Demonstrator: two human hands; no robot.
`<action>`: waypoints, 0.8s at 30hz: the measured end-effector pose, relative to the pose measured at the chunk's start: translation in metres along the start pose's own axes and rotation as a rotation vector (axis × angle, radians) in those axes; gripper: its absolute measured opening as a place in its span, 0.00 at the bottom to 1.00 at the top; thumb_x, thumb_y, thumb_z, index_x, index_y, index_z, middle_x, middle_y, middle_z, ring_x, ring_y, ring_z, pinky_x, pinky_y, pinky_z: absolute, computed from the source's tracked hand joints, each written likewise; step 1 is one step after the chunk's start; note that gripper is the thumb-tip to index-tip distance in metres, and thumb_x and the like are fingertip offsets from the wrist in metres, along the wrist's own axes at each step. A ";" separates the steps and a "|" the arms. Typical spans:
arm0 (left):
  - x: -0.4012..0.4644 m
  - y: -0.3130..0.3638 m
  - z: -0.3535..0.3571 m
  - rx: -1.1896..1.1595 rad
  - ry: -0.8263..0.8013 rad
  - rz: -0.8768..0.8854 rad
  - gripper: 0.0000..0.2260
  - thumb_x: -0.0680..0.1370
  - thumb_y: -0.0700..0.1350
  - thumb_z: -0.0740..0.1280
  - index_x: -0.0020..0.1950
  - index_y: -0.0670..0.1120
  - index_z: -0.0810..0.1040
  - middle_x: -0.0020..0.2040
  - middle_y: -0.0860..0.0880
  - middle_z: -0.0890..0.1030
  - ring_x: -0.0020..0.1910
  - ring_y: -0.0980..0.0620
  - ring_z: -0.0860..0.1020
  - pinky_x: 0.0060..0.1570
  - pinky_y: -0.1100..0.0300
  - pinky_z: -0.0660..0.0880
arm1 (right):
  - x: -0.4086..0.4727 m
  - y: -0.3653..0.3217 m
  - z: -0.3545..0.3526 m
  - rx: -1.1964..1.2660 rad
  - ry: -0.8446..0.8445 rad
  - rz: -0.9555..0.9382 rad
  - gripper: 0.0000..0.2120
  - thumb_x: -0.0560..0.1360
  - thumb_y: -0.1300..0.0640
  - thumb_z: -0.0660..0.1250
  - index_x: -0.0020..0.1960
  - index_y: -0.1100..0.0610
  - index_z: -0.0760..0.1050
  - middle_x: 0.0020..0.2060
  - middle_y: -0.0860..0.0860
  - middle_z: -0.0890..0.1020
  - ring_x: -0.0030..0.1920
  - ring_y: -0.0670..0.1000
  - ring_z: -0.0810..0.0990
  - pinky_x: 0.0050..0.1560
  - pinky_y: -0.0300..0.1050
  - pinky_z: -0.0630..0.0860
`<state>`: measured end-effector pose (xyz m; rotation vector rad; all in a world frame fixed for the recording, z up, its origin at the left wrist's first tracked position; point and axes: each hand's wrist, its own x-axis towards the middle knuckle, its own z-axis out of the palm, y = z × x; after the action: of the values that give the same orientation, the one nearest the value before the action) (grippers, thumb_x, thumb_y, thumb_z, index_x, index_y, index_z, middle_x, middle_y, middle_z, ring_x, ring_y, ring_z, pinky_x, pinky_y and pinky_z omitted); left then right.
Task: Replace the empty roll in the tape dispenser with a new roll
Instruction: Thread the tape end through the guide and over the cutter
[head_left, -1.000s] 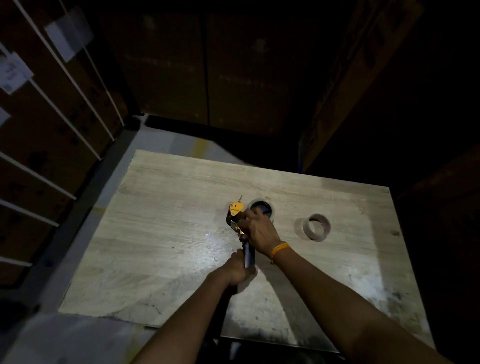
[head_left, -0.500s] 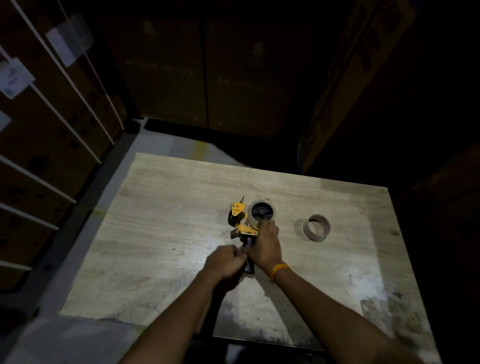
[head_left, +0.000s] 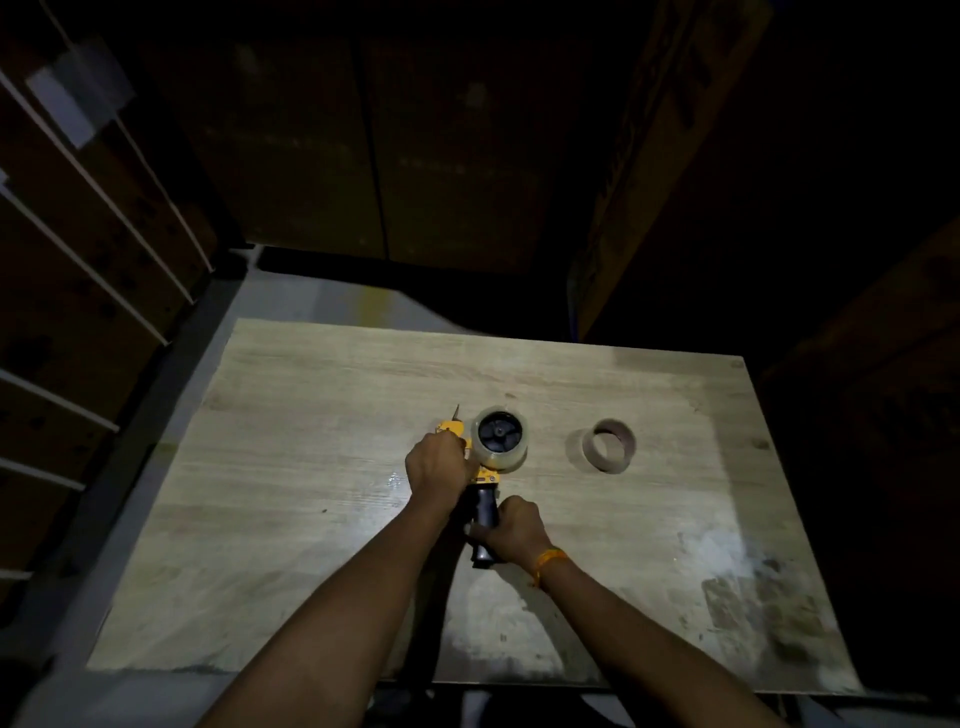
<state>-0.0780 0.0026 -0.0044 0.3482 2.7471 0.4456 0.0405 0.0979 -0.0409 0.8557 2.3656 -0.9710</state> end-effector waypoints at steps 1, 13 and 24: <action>0.002 0.005 0.001 0.012 -0.005 -0.014 0.09 0.75 0.52 0.72 0.42 0.48 0.84 0.44 0.46 0.86 0.48 0.43 0.85 0.37 0.58 0.70 | -0.001 0.001 0.000 -0.004 0.001 -0.009 0.23 0.69 0.40 0.76 0.43 0.58 0.73 0.38 0.54 0.76 0.38 0.51 0.75 0.27 0.36 0.57; 0.018 0.030 0.008 0.275 -0.013 -0.074 0.07 0.78 0.40 0.69 0.51 0.48 0.86 0.48 0.49 0.87 0.48 0.48 0.87 0.37 0.60 0.74 | -0.007 -0.001 0.000 0.037 0.017 0.002 0.25 0.70 0.46 0.77 0.56 0.65 0.78 0.53 0.61 0.83 0.54 0.60 0.82 0.40 0.43 0.67; 0.034 0.002 0.010 0.355 -0.035 0.155 0.10 0.74 0.51 0.74 0.49 0.47 0.88 0.46 0.45 0.87 0.47 0.43 0.87 0.44 0.56 0.81 | -0.010 -0.011 0.002 0.116 -0.012 -0.002 0.18 0.72 0.54 0.73 0.55 0.65 0.78 0.52 0.62 0.84 0.53 0.62 0.83 0.48 0.49 0.80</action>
<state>-0.1046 0.0165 -0.0228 0.6529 2.7691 -0.0163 0.0410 0.0866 -0.0311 0.8881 2.3190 -1.1205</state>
